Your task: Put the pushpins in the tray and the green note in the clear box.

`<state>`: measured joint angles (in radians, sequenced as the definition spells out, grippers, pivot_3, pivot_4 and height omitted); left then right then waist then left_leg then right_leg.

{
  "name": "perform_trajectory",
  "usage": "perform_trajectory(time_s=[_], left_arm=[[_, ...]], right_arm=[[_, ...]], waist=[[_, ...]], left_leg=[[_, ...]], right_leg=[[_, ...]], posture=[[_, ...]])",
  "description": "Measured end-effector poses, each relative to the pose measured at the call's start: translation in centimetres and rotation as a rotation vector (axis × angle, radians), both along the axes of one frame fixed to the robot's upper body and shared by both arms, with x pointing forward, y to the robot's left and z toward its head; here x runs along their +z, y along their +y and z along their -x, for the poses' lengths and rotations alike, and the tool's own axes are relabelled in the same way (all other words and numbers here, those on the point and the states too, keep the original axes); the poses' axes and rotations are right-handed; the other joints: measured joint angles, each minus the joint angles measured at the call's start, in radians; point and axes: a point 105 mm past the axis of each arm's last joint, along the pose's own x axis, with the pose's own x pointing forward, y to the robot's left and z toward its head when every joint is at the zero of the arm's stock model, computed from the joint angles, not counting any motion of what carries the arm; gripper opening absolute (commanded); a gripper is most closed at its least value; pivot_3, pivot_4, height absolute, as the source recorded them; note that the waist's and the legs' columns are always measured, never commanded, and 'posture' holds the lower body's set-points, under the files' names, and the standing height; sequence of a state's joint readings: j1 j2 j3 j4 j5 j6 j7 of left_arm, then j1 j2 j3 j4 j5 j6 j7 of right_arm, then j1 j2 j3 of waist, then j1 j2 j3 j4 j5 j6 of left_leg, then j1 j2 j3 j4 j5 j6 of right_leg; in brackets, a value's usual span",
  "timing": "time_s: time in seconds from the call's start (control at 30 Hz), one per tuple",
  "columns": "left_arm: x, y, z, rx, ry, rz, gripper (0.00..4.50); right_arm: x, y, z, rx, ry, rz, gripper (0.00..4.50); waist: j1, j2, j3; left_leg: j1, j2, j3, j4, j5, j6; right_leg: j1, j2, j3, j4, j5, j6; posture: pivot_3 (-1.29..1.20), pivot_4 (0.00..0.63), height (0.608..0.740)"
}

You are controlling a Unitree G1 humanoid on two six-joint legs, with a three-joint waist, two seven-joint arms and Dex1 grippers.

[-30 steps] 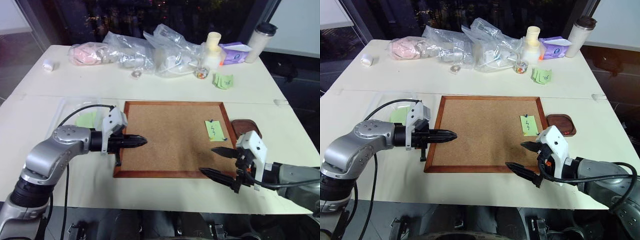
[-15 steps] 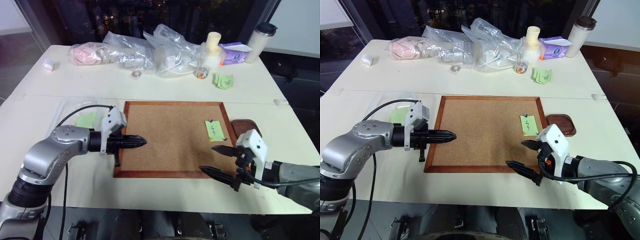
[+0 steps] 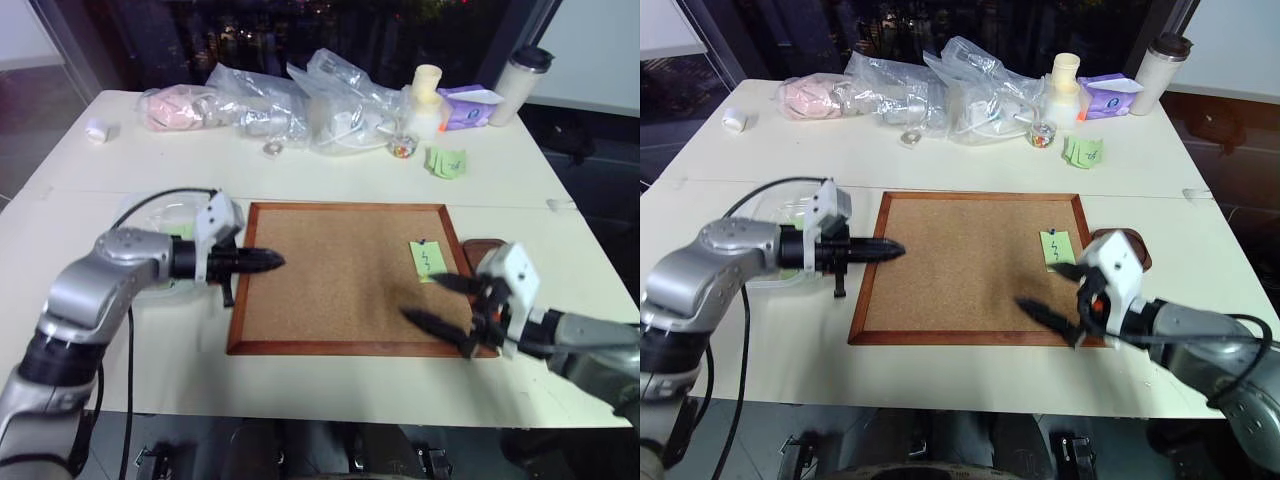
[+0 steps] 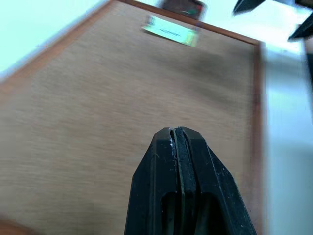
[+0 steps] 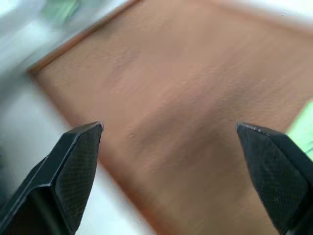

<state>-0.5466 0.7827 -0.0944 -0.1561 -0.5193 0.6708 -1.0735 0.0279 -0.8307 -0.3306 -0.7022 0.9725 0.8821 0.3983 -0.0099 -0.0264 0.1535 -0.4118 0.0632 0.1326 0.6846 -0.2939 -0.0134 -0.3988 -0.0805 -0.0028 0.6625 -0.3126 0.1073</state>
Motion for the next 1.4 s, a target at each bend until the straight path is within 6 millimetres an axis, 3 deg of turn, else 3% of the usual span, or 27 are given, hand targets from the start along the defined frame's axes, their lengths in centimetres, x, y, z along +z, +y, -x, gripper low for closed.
perform_trajectory(time_s=[0.07,0.13,0.23,0.3,0.47,0.6,0.8,1.07,1.17,1.4], left_arm=[[-0.2,-0.2,-0.5,-0.041,-0.010,-0.026,0.04],[-1.7,-1.0,-0.7,-0.102,0.005,-0.064,0.04],[-4.9,-1.4,-1.6,-0.136,0.042,-0.143,0.04],[-5.5,-2.0,-2.2,-0.148,0.030,-0.152,0.04],[-5.7,-4.0,-3.0,-0.223,-0.041,-0.182,0.04],[-7.3,-4.1,-2.8,-0.265,-0.022,-0.227,0.04],[-7.6,-4.1,-3.3,-0.307,-0.099,-0.298,0.04],[-7.7,-4.2,-3.4,-0.302,-0.110,-0.294,0.04],[-7.7,-4.3,-3.4,-0.300,-0.110,-0.287,0.00],[-7.9,-4.1,-3.3,-0.277,-0.107,-0.268,0.00]], right_arm=[[0.7,-1.2,-1.8,-0.091,-0.044,-0.034,4.50],[1.1,-2.8,-3.6,-0.196,-0.080,-0.048,4.50],[0.2,-5.0,-5.6,-0.305,-0.089,-0.009,4.50],[-0.8,-5.5,-6.6,-0.328,-0.073,-0.006,4.50],[-1.8,-5.7,-8.9,-0.319,-0.079,0.014,4.50],[-2.8,-5.7,-10.1,-0.310,-0.062,0.013,4.50],[-4.7,-4.6,-10.3,-0.244,-0.025,0.035,4.50],[-5.8,-4.2,-10.8,-0.228,-0.022,0.048,4.50],[-6.2,-4.1,-11.2,-0.226,-0.017,0.053,3.68],[-6.7,-3.9,-11.9,-0.226,-0.013,0.036,0.08]], waist=[[0.000,0.000,0.000],[0.001,0.000,0.000],[0.001,0.000,0.000],[0.001,0.000,0.000],[-0.004,0.001,0.000],[-0.004,0.001,0.000],[-0.004,0.004,-0.002],[-0.003,0.005,-0.002],[-0.003,0.005,-0.002],[-0.003,0.005,-0.002]], left_leg=[[0.000,0.000,0.001,-0.001,0.000,0.000],[0.000,0.000,0.002,-0.001,0.000,0.001],[-0.001,0.000,0.003,-0.001,0.000,0.001],[-0.001,0.000,0.003,-0.001,0.000,0.001],[-0.001,0.000,0.003,-0.001,0.000,0.001],[-0.001,0.001,0.004,-0.001,0.000,0.001],[0.002,0.001,0.004,-0.001,0.000,0.001],[0.004,0.001,0.003,0.000,0.000,0.000],[0.004,0.001,0.004,0.000,0.000,0.000],[0.004,0.001,0.003,0.000,0.000,0.000]], right_leg=[[0.000,0.000,0.000,-0.001,0.000,0.000],[0.000,0.000,0.000,-0.002,0.000,0.000],[0.000,0.000,0.000,-0.002,0.000,0.000],[0.000,0.000,0.000,-0.002,0.000,0.000],[-0.001,0.000,0.000,-0.002,0.000,0.000],[-0.001,0.001,0.000,-0.001,0.000,0.000],[0.001,0.000,0.000,-0.001,0.000,0.000],[0.003,0.000,0.000,0.001,0.000,0.000],[0.003,0.000,0.000,0.001,0.000,0.000],[0.003,0.000,0.000,0.001,0.000,0.000]], posture=[[0.00,0.150,0.735],[0.00,0.150,0.735],[0.00,0.150,0.735],[0.00,0.150,0.735],[0.00,0.150,0.735],[0.00,0.150,0.735],[0.00,0.150,0.735],[0.00,0.150,0.735],[0.00,0.150,0.735],[0.00,0.150,0.735]])
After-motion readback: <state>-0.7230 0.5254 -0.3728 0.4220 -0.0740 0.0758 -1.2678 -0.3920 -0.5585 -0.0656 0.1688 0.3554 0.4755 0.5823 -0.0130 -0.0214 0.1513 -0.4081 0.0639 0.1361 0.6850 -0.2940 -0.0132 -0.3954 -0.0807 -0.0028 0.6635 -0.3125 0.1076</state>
